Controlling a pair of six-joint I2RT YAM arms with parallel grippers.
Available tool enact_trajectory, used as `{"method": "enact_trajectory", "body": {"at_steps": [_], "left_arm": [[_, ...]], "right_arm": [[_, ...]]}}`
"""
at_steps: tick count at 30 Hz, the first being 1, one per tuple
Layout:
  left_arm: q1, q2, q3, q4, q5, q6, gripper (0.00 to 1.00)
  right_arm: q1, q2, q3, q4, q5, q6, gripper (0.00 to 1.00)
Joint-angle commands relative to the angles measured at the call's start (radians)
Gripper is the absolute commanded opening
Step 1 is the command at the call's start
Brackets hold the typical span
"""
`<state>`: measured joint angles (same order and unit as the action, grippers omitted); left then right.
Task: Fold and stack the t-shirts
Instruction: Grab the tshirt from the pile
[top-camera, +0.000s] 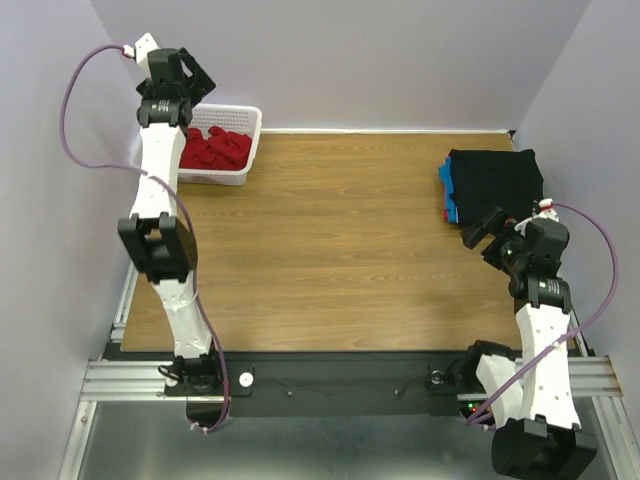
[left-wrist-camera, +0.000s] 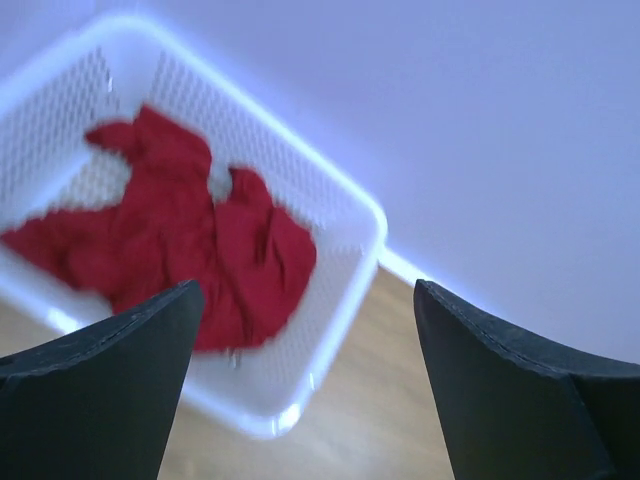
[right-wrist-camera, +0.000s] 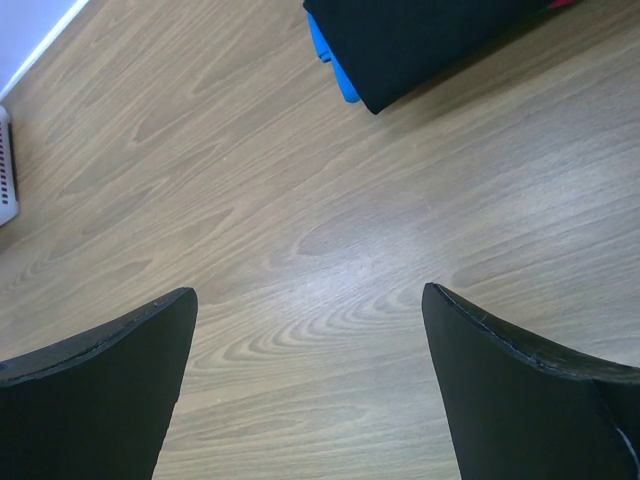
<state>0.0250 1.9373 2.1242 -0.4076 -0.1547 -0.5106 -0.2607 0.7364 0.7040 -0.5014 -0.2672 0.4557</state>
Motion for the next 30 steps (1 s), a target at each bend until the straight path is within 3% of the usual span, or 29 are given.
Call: {"method": "enact_trajectory", "body": {"at_steps": [1, 4, 8, 16, 22, 25, 26, 29, 30], "left_arm": [[0.042, 0.257, 0.276, -0.100, 0.001, 0.054, 0.99], [0.067, 0.331, 0.258, 0.063, 0.018, 0.050, 0.99], [0.066, 0.471, 0.281, 0.160, -0.008, 0.061, 0.99], [0.027, 0.649, 0.348, 0.116, -0.196, 0.181, 0.99], [0.030, 0.758, 0.396, 0.037, -0.164, 0.221, 0.98], [0.029, 0.747, 0.369, 0.062, -0.172, 0.238, 0.81], [0.027, 0.740, 0.343, 0.069, -0.171, 0.239, 0.59], [0.029, 0.744, 0.348, 0.069, -0.114, 0.253, 0.29], [0.029, 0.740, 0.358, 0.067, -0.100, 0.254, 0.00]], "right_arm": [[-0.003, -0.026, 0.011, 0.044, 0.022, -0.025, 1.00], [-0.003, -0.025, 0.014, 0.044, 0.032, -0.026, 1.00], [-0.003, -0.034, 0.003, 0.043, 0.043, -0.026, 1.00], [-0.002, -0.025, 0.005, 0.043, 0.048, -0.022, 1.00], [-0.003, -0.026, 0.000, 0.043, 0.051, -0.020, 1.00], [-0.003, -0.038, -0.001, 0.043, 0.056, -0.022, 1.00], [-0.002, -0.038, 0.000, 0.043, 0.057, -0.022, 1.00], [-0.003, -0.042, -0.001, 0.043, 0.060, -0.022, 1.00], [-0.003, -0.040, -0.001, 0.043, 0.057, -0.022, 1.00]]}}
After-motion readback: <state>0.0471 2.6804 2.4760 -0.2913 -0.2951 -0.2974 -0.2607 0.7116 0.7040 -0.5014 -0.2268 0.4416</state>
